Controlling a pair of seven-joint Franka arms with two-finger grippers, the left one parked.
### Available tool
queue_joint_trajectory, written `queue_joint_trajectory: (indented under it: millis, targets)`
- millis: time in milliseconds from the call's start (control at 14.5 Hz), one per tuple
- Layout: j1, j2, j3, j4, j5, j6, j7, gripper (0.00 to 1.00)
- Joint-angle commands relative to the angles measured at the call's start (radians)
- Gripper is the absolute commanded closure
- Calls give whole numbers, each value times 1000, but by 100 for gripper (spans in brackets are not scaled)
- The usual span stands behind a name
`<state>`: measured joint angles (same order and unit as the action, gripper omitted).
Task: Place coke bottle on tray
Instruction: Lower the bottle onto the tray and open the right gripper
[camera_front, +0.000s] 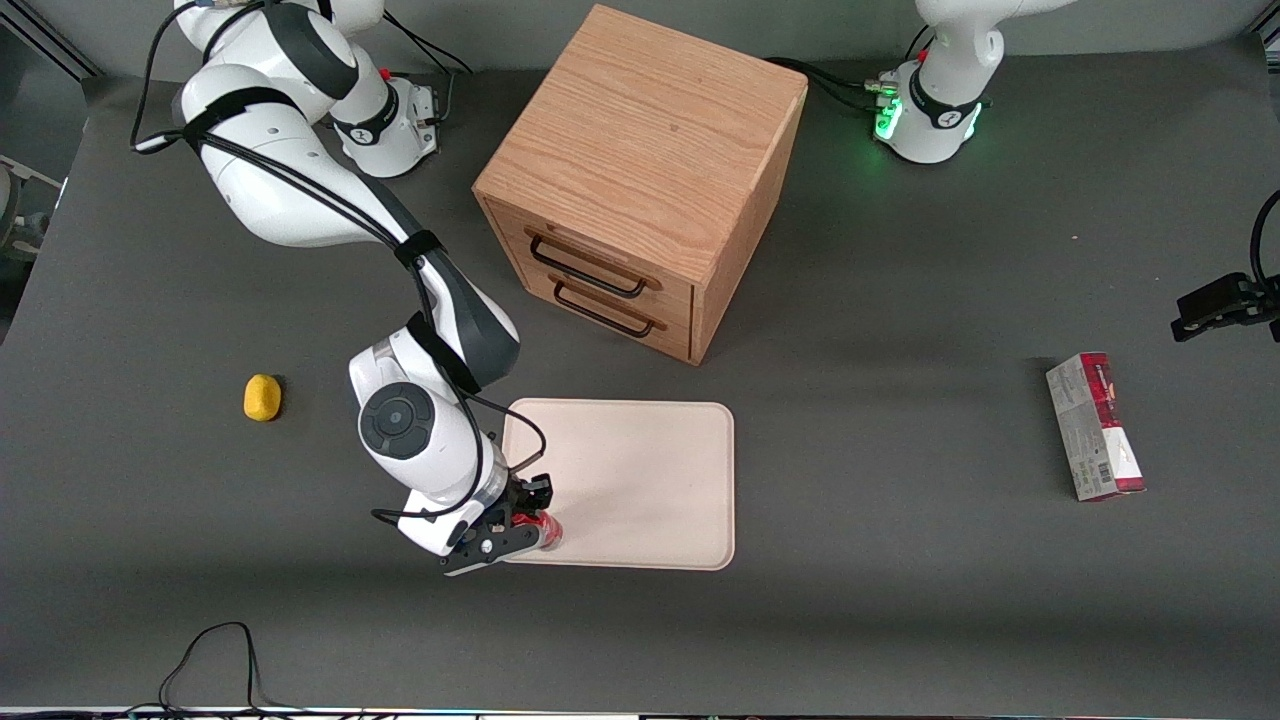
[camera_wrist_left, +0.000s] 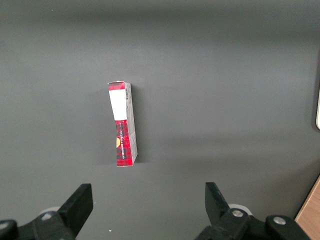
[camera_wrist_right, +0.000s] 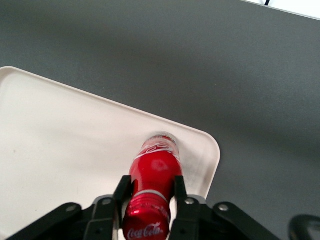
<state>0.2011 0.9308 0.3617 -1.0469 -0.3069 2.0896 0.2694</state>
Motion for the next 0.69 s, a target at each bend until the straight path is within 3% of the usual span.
queue_joint_trajectory:
  millis: [0, 414, 621]
  targets:
    - [-9, -10, 10, -5, -24, 0, 30, 0]
    - [-19, -82, 13, -7, -8, -19, 36, 0]
    - [-46, -208, 8, -7, 89, -182, 39, 0]
